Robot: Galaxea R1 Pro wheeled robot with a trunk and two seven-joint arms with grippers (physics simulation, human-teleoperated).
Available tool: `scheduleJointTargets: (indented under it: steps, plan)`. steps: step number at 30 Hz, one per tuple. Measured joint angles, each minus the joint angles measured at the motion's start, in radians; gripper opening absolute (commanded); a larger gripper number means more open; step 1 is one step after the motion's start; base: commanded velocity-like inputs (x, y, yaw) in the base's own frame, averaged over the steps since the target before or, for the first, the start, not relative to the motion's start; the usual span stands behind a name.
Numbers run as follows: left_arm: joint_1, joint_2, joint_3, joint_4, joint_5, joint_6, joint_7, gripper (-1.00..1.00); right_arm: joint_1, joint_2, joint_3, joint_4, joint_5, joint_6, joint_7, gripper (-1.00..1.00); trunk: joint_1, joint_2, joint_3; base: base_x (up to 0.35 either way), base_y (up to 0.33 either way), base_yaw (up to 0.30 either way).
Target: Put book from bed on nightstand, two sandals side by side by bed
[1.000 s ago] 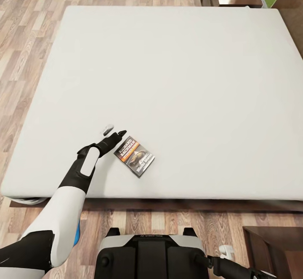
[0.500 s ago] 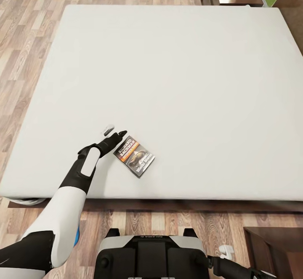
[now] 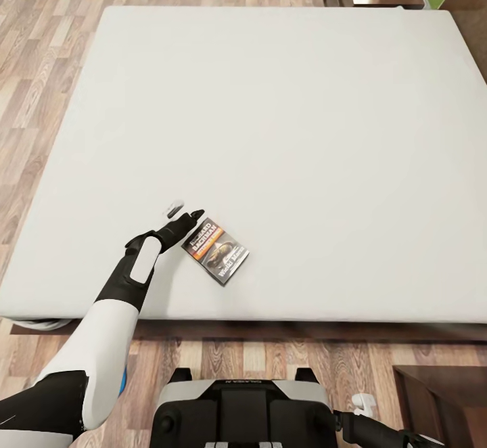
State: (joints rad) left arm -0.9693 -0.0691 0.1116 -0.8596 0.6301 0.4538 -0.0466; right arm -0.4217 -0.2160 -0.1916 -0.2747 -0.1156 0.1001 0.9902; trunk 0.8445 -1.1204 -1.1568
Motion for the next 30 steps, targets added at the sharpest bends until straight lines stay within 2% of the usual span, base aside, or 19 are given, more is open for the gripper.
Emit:
scheduleJointTargets:
  steps: [30]
  plan:
    - [0.001, 0.000, 0.000, 0.001, 0.000, -0.006, -0.003, 1.00, 0.000, 0.000, 0.000, 0.000, 0.000, 0.000, 0.001, 1.00, 0.004, -0.007, -0.003, 0.000, 0.000, 0.000]
